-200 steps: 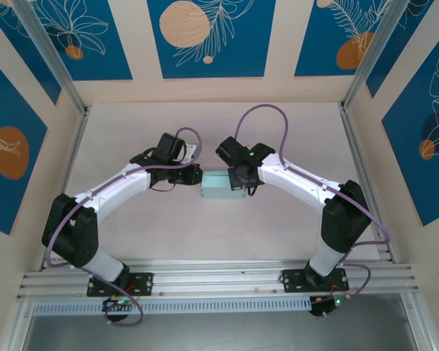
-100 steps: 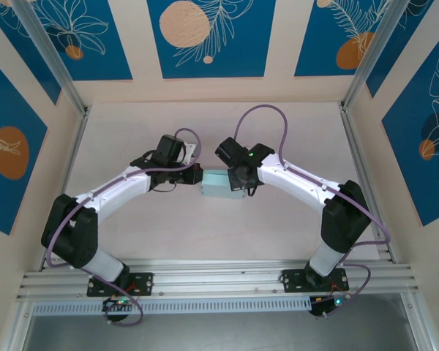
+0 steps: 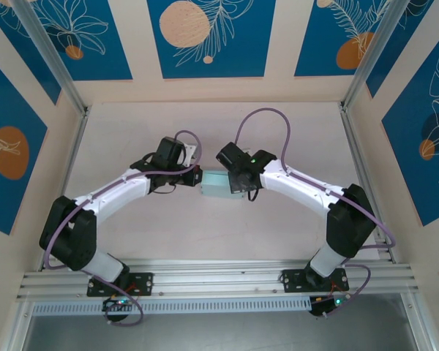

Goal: Fold the paper box

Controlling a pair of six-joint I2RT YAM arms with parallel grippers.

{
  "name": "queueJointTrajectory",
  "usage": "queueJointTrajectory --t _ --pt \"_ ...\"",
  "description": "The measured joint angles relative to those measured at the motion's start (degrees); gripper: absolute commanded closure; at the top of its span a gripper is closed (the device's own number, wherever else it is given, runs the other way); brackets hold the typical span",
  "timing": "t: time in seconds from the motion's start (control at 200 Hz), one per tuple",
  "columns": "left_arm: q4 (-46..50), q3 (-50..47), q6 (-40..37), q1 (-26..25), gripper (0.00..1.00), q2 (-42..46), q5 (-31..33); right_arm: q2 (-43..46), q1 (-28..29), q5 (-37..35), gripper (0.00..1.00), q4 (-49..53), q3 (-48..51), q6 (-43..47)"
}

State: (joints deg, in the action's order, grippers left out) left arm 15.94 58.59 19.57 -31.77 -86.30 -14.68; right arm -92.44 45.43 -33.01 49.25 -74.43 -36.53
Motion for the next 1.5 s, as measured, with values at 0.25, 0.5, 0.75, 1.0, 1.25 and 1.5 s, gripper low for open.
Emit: queueJointTrajectory --t 0.25,0.5,0.75,1.0,1.25,1.5 --pt "0.13 0.02 -0.9 -0.2 0.97 0.07 1.92 0.7 -1.11 3.45 1.0 -1.22 -0.02 0.11" --pt "0.11 0.02 -1.33 -0.24 0.97 0.11 3.61 0.94 -1.77 5.79 1.0 -3.23 0.68 -1.42" --pt "0.15 0.02 -1.7 -0.35 0.97 0.26 4.42 2.51 -2.49 7.61 1.0 -5.88 2.93 -2.89" --pt "0.52 0.02 -1.73 -0.5 0.97 0.33 5.33 4.59 -4.17 10.69 1.0 -8.9 4.92 -3.15" --pt "0.59 0.07 -1.73 -0.55 0.97 0.33 5.64 4.61 -4.59 11.43 1.0 -9.42 5.14 -3.56" --pt "0.63 0.13 -1.81 -1.01 0.97 0.33 6.19 5.7 -4.85 11.45 1.0 -11.39 7.76 -4.26"
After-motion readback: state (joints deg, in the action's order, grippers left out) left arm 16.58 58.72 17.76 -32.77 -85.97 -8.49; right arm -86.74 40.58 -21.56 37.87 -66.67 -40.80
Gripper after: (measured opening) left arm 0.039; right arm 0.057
